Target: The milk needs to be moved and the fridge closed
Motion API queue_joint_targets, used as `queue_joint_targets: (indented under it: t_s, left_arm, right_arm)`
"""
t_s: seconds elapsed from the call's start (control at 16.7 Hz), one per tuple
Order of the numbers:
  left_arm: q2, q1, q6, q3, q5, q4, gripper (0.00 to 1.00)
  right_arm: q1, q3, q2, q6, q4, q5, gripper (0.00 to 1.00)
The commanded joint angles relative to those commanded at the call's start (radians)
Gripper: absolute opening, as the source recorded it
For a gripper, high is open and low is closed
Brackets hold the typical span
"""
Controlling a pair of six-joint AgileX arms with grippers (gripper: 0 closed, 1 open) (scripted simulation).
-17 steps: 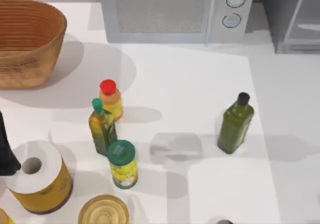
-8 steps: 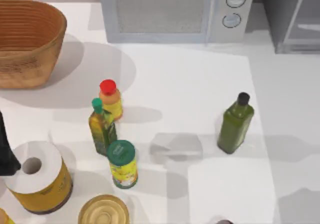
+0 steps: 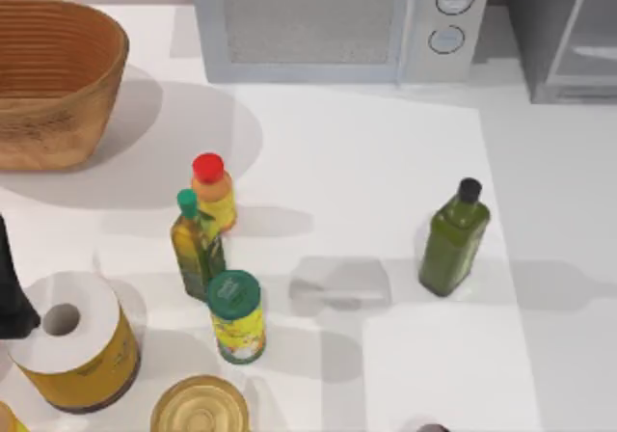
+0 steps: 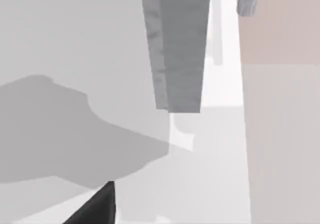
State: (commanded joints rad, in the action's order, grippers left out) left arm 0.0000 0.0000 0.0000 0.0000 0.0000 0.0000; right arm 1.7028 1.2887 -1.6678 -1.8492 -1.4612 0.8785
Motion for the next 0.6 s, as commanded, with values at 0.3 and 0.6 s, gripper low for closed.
queue_joint_targets:
  t_s: [0.3, 0.6]
  left_arm:
    - [0.0, 0.0, 0.0, 0.0, 0.0, 0.0, 1.0]
    - [0.0, 0.0, 0.0, 0.0, 0.0, 0.0, 1.0]
  right_arm:
    - [0.108, 0.022, -0.129, -0.133, 0.036, 0.073, 1.0]
    - [0.103, 0.019, -0.127, -0.13, 0.036, 0.071, 1.0]
